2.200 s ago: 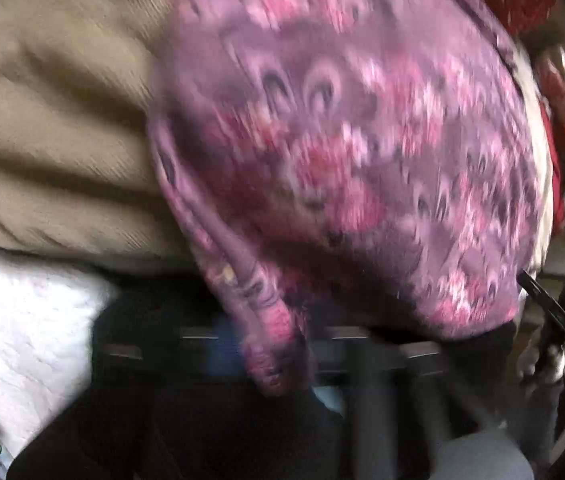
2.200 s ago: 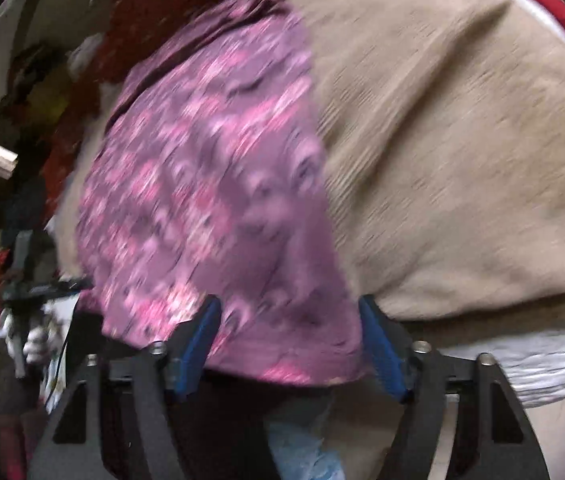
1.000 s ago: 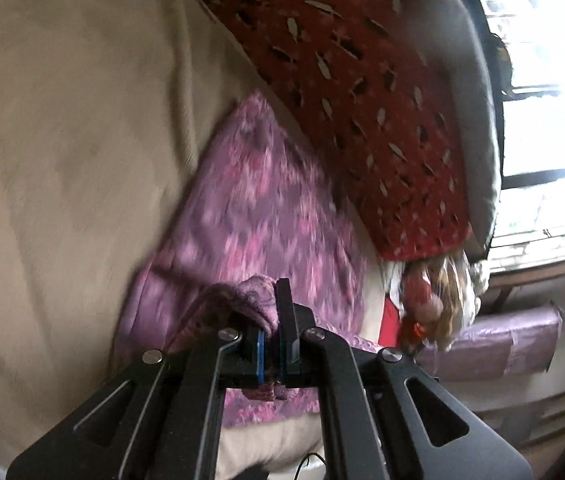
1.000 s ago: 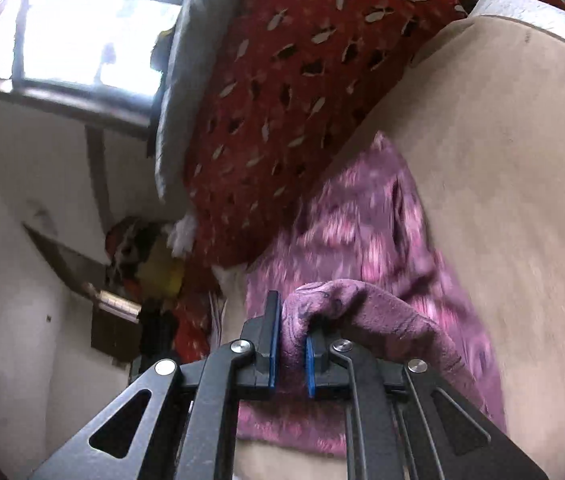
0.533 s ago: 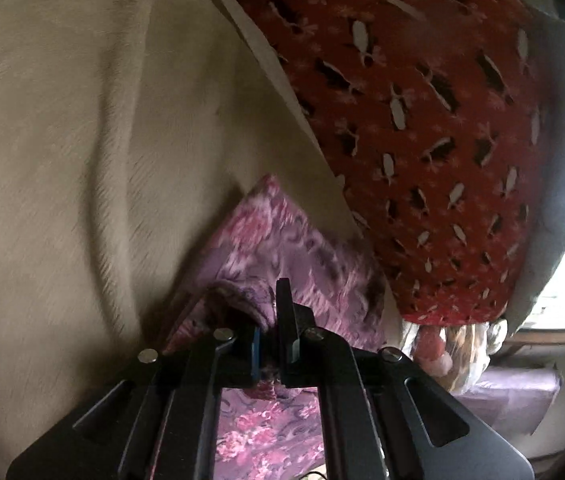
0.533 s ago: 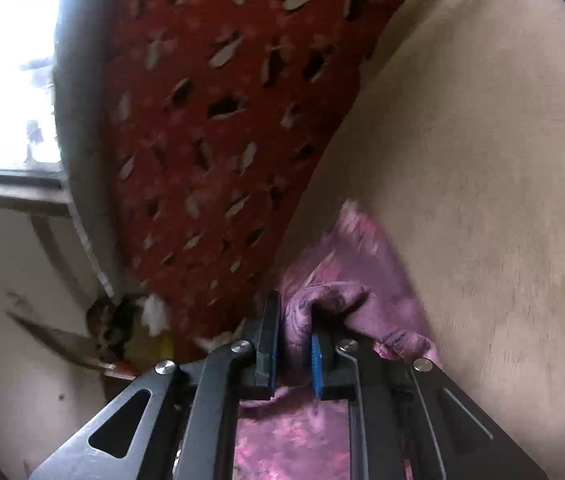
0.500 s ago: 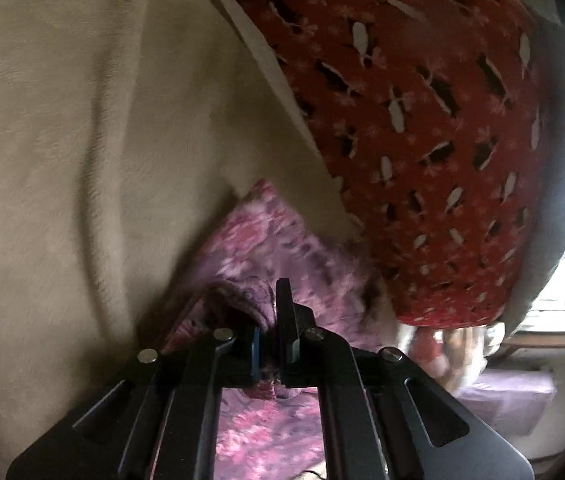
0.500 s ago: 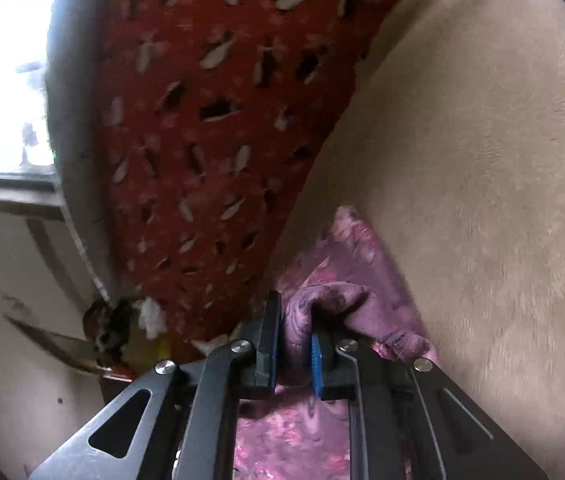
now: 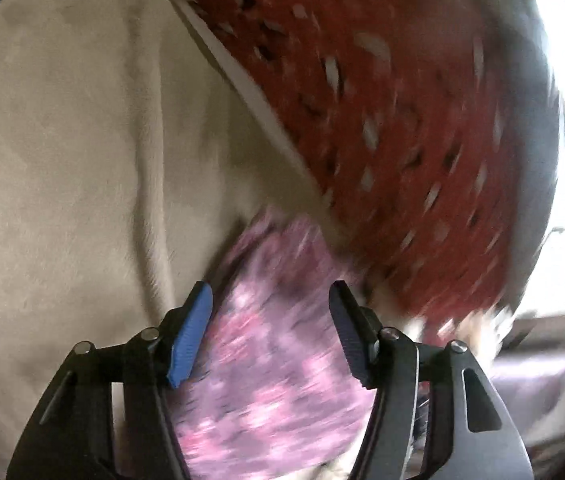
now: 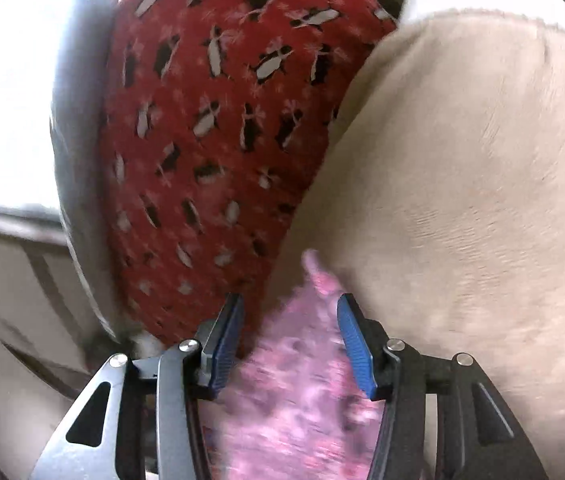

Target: Fold small clothes

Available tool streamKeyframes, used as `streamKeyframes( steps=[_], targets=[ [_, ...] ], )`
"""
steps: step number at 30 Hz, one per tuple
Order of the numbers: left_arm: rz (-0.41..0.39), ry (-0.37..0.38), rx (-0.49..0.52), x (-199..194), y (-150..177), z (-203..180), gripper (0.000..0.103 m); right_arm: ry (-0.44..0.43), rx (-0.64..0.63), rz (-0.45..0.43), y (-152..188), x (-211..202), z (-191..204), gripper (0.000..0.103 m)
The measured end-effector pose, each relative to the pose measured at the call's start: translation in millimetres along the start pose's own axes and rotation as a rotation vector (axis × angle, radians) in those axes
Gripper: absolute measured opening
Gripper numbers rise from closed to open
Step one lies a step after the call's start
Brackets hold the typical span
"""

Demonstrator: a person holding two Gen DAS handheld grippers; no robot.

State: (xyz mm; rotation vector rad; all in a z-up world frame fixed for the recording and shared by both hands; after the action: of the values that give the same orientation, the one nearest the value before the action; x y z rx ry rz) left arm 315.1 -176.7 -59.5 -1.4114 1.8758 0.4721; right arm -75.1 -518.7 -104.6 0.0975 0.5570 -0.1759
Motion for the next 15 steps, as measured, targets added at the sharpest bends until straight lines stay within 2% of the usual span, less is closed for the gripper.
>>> streamKeyframes(
  steps=[2,4,7,8,9,10,11,12,15],
  targets=[
    [0.047,-0.042,0.049,14.7,13.4,2.0,0.06,0.086,-0.088,-0.003,3.4,3.2,-2.7,0.052],
    [0.095,-0.061,0.058,32.2,24.6,3.3,0.06,0.139,-0.135,0.007,5.5,11.3,-6.5,0.053],
    [0.103,-0.115,0.082,45.9,25.3,1.4,0.06,0.209,-0.177,0.026,11.2,34.5,-11.3,0.053],
    [0.087,-0.136,0.102,46.3,22.0,-1.9,0.059,0.231,-0.201,0.032,13.8,42.3,-10.9,0.049],
    [0.063,-0.152,0.135,44.7,17.3,-6.5,0.055,0.25,-0.231,0.028,15.5,48.2,-8.9,0.042],
    [0.037,-0.165,0.162,42.9,13.9,-10.9,0.032,0.27,-0.275,0.028,17.1,55.1,-4.3,0.009],
    [0.013,-0.183,0.19,39.7,8.9,-14.1,0.011,0.262,-0.31,0.032,18.3,59.5,2.8,0.004],
    [-0.013,-0.194,0.213,37.4,2.8,-15.8,0.004,0.228,-0.343,0.023,17.6,60.8,15.8,0.004],
    [-0.056,-0.251,0.215,41.8,-8.1,-3.4,0.004,0.06,-0.365,-0.054,10.7,46.3,46.9,0.004]
  ],
)
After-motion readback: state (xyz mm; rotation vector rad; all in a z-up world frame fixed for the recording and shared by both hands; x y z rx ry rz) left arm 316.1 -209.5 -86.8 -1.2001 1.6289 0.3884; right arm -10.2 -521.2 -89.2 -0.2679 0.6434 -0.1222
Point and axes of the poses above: each gripper's, at about its wrist camera, not at the fingertips, and x roughly the way its jaws point, z to its left, y to its underside, the point moved 10 cm from there along x, roughly the way its jaws point, and after that the axes turned 8 degrees about x, right-handed, at the moved point
